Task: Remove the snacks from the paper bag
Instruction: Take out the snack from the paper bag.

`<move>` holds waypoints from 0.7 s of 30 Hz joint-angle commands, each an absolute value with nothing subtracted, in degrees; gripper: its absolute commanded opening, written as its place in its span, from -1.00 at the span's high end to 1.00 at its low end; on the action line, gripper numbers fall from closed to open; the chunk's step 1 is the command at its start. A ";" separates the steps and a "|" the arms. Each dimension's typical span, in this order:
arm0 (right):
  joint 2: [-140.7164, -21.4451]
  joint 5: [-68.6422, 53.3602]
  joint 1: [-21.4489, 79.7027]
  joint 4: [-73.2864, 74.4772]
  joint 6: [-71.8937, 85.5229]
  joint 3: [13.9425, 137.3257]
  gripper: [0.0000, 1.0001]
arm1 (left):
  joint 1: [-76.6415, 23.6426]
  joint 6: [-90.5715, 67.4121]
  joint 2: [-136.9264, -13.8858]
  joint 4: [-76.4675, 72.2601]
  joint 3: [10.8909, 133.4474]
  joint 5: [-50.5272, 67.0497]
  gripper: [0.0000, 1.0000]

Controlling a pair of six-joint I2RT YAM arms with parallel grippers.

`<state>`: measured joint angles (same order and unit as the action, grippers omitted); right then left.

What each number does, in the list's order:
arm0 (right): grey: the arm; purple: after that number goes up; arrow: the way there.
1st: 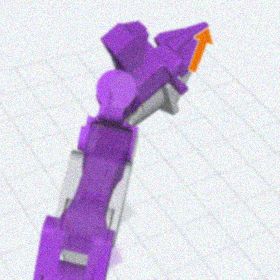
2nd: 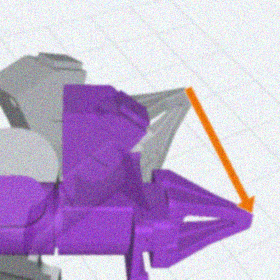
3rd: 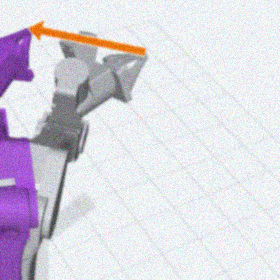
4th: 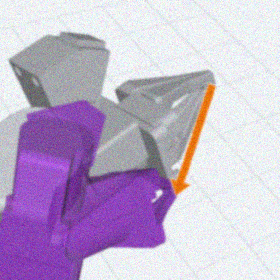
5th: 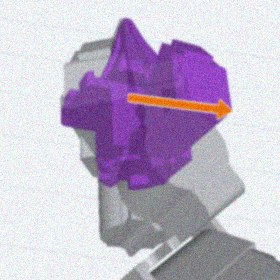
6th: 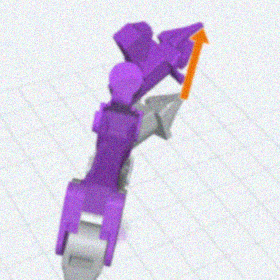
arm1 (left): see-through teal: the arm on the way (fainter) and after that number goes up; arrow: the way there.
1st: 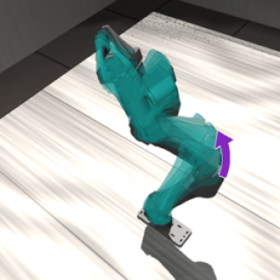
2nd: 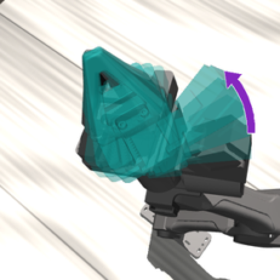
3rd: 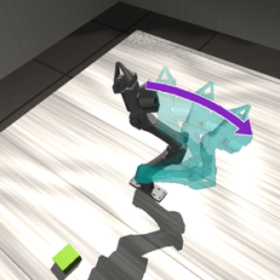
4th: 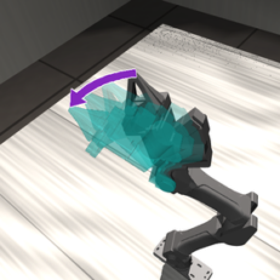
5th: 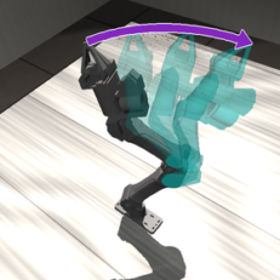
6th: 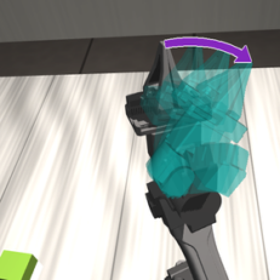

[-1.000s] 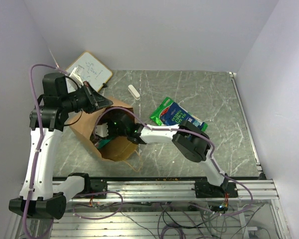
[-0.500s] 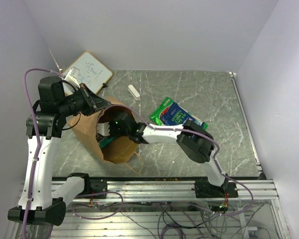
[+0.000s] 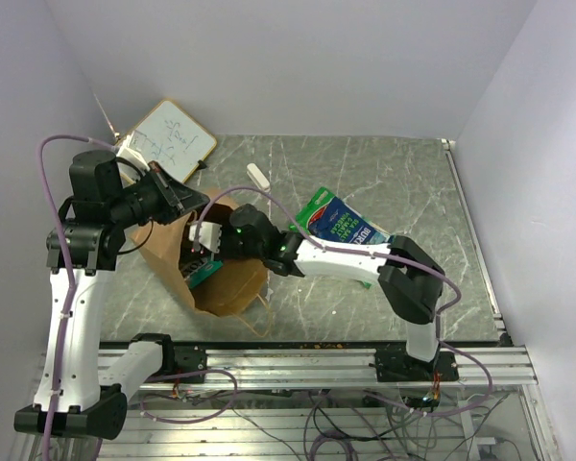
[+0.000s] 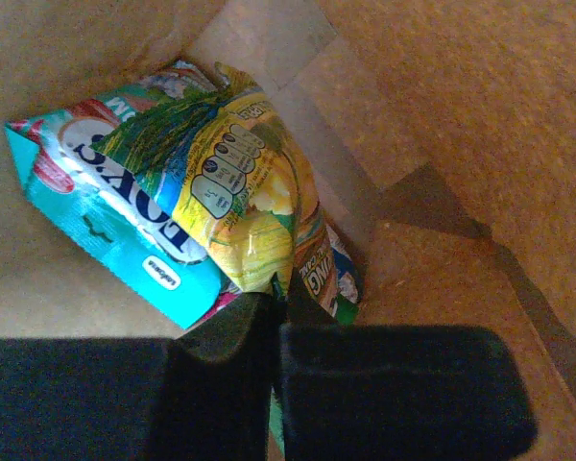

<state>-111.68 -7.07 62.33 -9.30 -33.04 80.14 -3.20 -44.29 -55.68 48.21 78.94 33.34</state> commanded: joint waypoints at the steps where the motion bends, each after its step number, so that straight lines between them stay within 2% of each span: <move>1: -106.23 -7.44 62.80 -10.30 -27.88 78.09 1.00 | -3.10 -43.62 -56.07 48.99 82.05 31.66 0.86; 11: -98.12 -12.10 62.71 -2.83 -18.29 74.73 1.00 | -3.08 -41.40 -57.62 49.18 84.26 29.32 0.86; 21: -90.96 -14.22 62.70 -2.81 -2.38 72.70 1.00 | -3.08 -41.96 -57.86 46.13 80.86 31.55 0.86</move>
